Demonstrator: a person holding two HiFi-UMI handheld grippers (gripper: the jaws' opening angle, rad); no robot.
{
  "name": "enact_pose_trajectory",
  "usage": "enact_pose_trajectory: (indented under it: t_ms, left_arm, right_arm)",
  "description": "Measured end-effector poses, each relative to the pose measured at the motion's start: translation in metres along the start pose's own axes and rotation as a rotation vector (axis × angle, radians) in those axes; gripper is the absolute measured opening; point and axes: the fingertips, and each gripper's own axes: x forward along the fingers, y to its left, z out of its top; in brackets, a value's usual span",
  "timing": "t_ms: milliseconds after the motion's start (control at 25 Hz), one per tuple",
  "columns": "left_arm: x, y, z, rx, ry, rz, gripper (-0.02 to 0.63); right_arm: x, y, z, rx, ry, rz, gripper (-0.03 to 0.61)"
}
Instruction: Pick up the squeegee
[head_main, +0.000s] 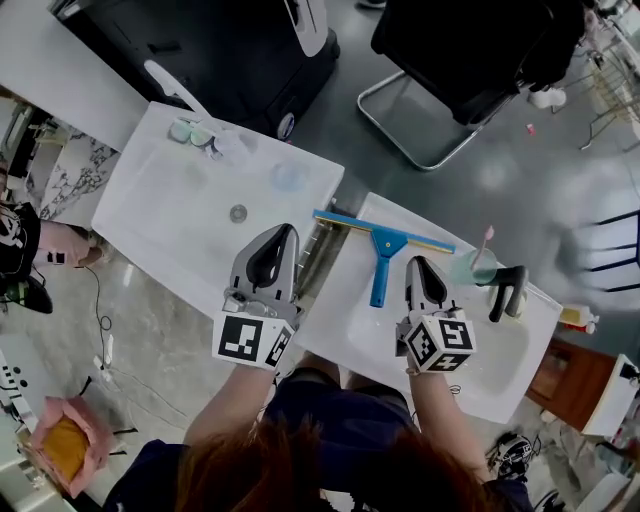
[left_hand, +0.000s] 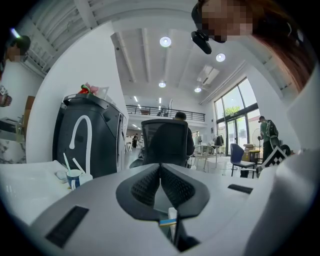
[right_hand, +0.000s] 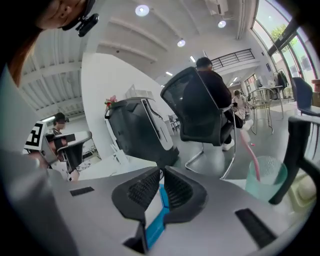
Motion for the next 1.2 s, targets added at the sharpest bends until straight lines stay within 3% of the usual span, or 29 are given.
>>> enact_pose_trajectory:
  t_ms: [440, 840, 1040, 1200]
  left_arm:
    - [0.021, 0.012, -0.051, -0.02, 0.104, -0.038, 0.025]
    - [0.028, 0.008, -0.069, -0.026, 0.149, -0.065, 0.025]
    - [0.028, 0.008, -0.075, -0.025, 0.159, -0.063, 0.025]
    - [0.028, 0.011, -0.075, -0.027, 0.163, -0.055, 0.025]
  right_arm:
    - [0.05, -0.003, -0.089, -0.009, 0.223, -0.053, 0.209]
    - [0.071, -0.006, -0.133, 0.02, 0.374, -0.076, 0.389]
    - [0.075, -0.006, -0.15, 0.045, 0.428, -0.072, 0.395]
    - [0.074, -0.007, -0.151, 0.046, 0.434, -0.088, 0.287]
